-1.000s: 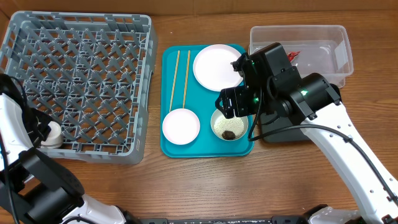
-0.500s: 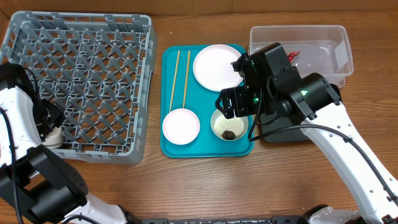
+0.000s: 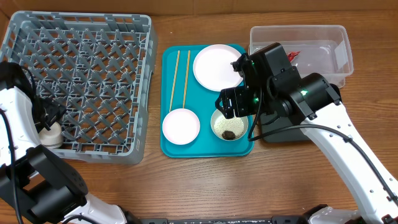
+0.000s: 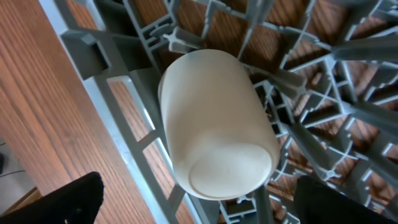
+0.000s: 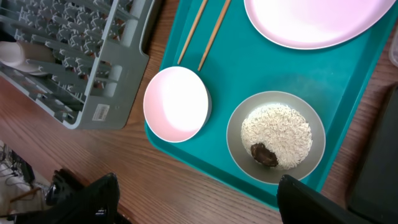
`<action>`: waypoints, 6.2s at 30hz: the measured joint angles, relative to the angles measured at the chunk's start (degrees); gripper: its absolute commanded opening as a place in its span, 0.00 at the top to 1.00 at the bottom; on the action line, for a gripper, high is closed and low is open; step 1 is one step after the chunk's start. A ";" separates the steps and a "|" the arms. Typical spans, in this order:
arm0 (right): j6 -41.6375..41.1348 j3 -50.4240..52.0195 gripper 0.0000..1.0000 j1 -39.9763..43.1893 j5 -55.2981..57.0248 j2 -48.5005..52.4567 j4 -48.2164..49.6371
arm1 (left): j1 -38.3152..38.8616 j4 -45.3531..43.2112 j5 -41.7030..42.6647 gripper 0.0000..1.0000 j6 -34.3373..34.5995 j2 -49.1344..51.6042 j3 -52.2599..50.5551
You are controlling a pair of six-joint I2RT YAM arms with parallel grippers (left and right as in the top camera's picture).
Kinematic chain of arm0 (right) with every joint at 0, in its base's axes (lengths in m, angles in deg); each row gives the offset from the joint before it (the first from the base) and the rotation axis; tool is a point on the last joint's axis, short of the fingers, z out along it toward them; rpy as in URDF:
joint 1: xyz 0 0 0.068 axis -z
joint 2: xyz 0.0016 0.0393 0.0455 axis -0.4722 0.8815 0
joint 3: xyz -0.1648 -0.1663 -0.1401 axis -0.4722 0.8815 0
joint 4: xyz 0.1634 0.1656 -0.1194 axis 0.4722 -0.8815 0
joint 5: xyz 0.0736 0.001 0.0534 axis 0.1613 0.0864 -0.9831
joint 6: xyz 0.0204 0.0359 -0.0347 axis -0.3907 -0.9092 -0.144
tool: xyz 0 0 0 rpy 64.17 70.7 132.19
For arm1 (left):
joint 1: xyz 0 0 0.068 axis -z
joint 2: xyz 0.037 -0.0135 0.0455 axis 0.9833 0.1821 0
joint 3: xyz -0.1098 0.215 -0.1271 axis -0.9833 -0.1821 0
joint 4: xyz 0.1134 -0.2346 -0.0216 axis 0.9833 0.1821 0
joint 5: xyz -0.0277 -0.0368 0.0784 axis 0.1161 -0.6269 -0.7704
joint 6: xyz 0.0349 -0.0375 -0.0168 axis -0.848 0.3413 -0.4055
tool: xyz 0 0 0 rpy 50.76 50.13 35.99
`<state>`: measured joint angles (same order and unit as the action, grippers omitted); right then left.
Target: Sort waste into correct bins and load items into the dishwasher
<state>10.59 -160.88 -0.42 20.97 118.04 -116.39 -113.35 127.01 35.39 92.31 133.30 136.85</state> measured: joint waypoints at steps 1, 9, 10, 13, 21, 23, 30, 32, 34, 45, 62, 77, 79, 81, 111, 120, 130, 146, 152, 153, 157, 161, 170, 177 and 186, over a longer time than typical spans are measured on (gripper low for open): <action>0.00 0.00 0.18 0.00 0.02 0.00 0.02 | 0.00 -0.13 0.26 0.00 0.00 0.00 0.00; 0.00 0.00 0.18 -0.02 0.02 0.00 0.04 | 0.31 -0.44 0.17 0.14 -0.20 0.00 0.02; -0.04 0.00 0.18 0.00 0.02 0.00 0.02 | 0.61 -0.17 -0.83 0.14 0.07 0.00 0.02; -0.02 0.00 0.18 0.00 0.00 0.00 0.15 | 2.29 0.02 -3.61 0.13 0.66 0.00 0.02; -0.02 0.00 0.18 0.00 0.02 0.00 0.15 | 7.54 0.81 -9.75 0.16 2.67 0.00 0.02; -0.02 0.00 0.18 0.00 0.02 0.00 0.15 | 7.52 0.96 -10.71 0.19 3.21 0.00 0.02; -0.02 0.00 0.18 0.00 0.02 0.00 0.15 | 7.48 0.28 -12.24 0.19 3.50 0.00 -0.66; -0.02 0.00 0.18 0.00 0.02 0.00 0.17 | 7.48 -0.50 -12.50 0.18 3.52 0.00 -1.92; 0.00 0.00 0.18 0.00 0.02 0.00 0.17 | 7.48 -1.49 -12.61 0.19 3.56 0.00 -3.52; -0.02 0.00 0.18 0.00 0.00 0.00 0.09 | 7.48 -4.28 -12.92 0.39 4.44 0.00 -6.82; 0.00 0.00 0.18 0.00 0.04 0.00 -0.15 | 7.45 -3.41 -13.84 0.09 4.57 0.00 -6.99; -0.02 0.00 0.18 0.00 0.02 0.00 -0.46 | 0.28 -6.93 -8.11 0.15 -0.17 0.00 -7.10; -0.04 0.00 0.18 -0.02 0.00 0.00 -0.44 | -0.02 -7.21 -7.15 0.16 -1.16 0.00 -7.21; 0.00 0.00 0.18 0.00 0.02 0.00 -0.39 | -0.07 -7.34 -6.62 0.18 -1.81 0.00 -7.26; 0.00 0.00 0.18 -0.02 0.02 0.00 -0.33 | -0.02 -5.05 -2.51 0.27 -3.52 -0.17 -5.79; -0.02 0.00 0.18 0.00 0.02 0.00 -0.28 | -1.62 -5.84 0.70 0.24 -6.21 -0.17 -3.21; 0.00 0.00 0.18 0.00 0.02 0.00 -0.17 | -2.91 -7.96 3.19 0.25 -11.28 -0.17 -4.55; -0.02 0.00 0.18 0.00 0.02 0.00 -0.24 | -2.95 -9.86 2.89 0.44 -12.15 -0.17 -8.85; 0.00 0.00 0.18 0.00 0.02 0.00 -0.24 | -2.95 -6.97 3.80 0.42 -12.04 -0.15 -6.97; -0.02 0.00 0.18 0.00 0.04 0.00 -0.24 | -2.95 -6.54 4.11 0.40 -12.07 -0.17 -6.45; -0.02 0.00 0.18 0.00 0.02 0.00 -0.24 | -2.95 -5.16 5.14 0.32 -12.02 -0.15 -4.00; 0.00 0.00 0.18 0.00 0.02 0.00 -0.26 | -3.02 -4.90 6.64 0.28 -10.88 -0.17 -2.60; 0.00 0.00 0.18 0.00 0.02 0.00 -0.24 | -7.19 -3.91 14.78 0.28 -7.26 -0.17 -2.56; 0.00 0.00 0.18 -0.02 0.02 0.00 -0.24 | -9.75 -2.40 18.62 0.00 -7.63 -0.15 -1.92; -0.02 0.00 0.18 -0.02 0.04 0.00 -0.24 | -9.51 3.13 21.11 0.00 -9.46 -1.22 7.96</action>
<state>10.57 -160.88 -0.44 21.01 118.04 -116.63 -122.86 130.14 56.50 82.85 132.08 144.80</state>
